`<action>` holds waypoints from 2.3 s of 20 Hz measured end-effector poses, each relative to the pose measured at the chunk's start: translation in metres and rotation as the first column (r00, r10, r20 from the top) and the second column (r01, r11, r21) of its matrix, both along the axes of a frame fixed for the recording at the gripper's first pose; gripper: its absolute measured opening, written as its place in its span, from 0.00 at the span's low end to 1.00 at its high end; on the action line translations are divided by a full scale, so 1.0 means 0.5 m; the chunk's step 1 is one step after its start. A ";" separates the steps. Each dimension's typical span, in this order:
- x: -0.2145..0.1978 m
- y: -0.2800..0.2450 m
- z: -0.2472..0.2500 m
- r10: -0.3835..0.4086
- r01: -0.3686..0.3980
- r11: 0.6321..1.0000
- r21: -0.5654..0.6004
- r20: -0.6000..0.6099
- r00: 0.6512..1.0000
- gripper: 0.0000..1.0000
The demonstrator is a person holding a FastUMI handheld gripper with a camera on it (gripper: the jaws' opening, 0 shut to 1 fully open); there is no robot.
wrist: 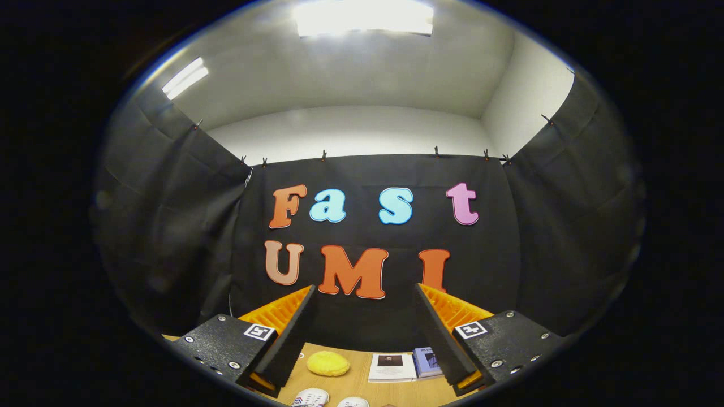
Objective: Open the storage box then place both shoes into the box .Put the left shoe in first, then the right shoe, with the right side of both shoes facing outward in a uniform manner.
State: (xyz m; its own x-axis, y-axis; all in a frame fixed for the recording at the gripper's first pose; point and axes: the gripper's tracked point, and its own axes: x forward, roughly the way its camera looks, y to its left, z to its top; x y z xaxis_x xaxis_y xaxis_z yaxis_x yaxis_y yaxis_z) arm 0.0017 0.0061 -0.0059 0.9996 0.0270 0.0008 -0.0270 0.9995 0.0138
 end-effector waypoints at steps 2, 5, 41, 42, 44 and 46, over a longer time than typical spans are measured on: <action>0.000 0.006 -0.010 0.014 -0.014 1.000 0.013 -0.011 1.000 0.99; 0.003 0.022 -0.028 0.046 -0.044 0.998 0.037 -0.032 0.998 1.00; -0.054 0.541 -0.759 0.716 -0.173 0.681 0.711 -0.598 0.362 0.97; -0.052 0.549 -0.769 0.727 -0.157 0.666 0.729 -0.588 0.354 0.97; -0.056 0.567 -0.787 0.763 -0.117 0.617 0.778 -0.555 0.332 0.97; -0.053 0.584 -0.804 0.783 -0.094 0.584 0.807 -0.528 0.330 0.96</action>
